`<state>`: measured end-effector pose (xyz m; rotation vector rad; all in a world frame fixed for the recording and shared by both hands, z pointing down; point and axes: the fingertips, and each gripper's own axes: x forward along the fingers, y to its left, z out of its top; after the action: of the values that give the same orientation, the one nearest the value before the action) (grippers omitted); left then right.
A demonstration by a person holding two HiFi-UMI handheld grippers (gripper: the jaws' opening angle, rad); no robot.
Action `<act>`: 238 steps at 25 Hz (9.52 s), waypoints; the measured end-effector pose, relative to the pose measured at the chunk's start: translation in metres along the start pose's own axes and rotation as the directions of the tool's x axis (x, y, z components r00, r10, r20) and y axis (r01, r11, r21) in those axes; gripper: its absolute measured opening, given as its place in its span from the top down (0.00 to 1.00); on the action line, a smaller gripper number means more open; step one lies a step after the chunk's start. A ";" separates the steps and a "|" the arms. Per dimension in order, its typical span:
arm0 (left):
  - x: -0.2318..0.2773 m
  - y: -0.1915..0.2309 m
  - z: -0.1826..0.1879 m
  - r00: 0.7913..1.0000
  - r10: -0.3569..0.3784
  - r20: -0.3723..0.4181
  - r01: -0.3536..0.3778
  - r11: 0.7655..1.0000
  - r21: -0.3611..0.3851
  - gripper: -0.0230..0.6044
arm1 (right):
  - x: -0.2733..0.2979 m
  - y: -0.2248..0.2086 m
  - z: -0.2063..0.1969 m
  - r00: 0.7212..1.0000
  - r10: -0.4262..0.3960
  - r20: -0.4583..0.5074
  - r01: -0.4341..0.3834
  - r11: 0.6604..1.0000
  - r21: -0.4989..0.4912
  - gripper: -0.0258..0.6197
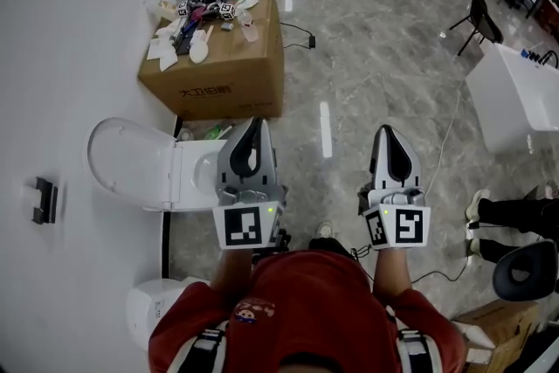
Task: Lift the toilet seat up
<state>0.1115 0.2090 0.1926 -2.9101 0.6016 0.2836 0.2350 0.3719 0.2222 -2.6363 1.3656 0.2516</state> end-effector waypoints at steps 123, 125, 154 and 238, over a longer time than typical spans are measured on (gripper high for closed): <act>0.036 0.339 -0.088 -0.036 0.999 0.018 -0.943 -0.040 0.332 0.93 | 0.466 0.421 -0.189 0.016 0.997 0.082 -0.914 -0.018 0.404 0.94; 0.023 0.337 -0.087 -0.049 0.999 0.019 -0.942 -0.052 0.332 0.93 | 0.456 0.431 -0.190 0.001 0.997 0.080 -0.916 -0.031 0.399 0.94; -0.182 0.312 -0.071 -0.093 0.996 0.016 -0.979 -0.094 0.179 0.93 | 0.262 0.530 -0.143 -0.174 0.983 0.062 -0.949 -0.184 0.254 0.94; -0.255 0.215 -0.201 -0.425 0.904 -0.046 -0.869 -0.393 0.301 0.93 | 0.022 0.399 -0.611 -0.621 0.087 -0.779 -0.509 -0.800 0.317 0.94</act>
<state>-0.1753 0.0716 0.4181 -1.1304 2.9397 -0.1078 -0.0342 -0.0070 0.7853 -0.4438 -1.9705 -0.0800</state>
